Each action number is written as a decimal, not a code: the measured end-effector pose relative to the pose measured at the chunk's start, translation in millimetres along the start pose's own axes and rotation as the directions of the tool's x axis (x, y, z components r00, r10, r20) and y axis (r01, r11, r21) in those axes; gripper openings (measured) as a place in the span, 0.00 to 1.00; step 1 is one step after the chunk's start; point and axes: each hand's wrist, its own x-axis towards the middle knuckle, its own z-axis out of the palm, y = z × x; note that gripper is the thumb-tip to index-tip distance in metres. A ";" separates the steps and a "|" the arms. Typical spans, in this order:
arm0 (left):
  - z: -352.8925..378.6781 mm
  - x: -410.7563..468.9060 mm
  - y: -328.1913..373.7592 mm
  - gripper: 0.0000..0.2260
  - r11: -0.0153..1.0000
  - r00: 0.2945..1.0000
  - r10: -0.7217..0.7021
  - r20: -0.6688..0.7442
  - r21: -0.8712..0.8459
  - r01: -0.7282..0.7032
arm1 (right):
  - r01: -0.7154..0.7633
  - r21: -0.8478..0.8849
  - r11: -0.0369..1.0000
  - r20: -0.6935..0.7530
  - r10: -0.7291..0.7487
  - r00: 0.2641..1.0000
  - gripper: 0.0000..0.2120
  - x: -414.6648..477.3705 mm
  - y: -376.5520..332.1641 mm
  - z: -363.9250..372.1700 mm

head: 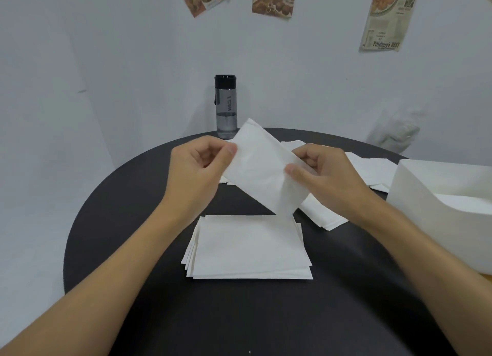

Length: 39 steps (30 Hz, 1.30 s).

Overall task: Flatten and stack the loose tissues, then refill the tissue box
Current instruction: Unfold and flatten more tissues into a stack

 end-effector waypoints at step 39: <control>-17.0 -37.6 -9.4 0.21 0.747 0.637 -0.385 0.668 0.630 -0.210 | -0.315 -0.586 0.747 -0.019 0.376 0.926 0.23 7.5 57.2 -11.1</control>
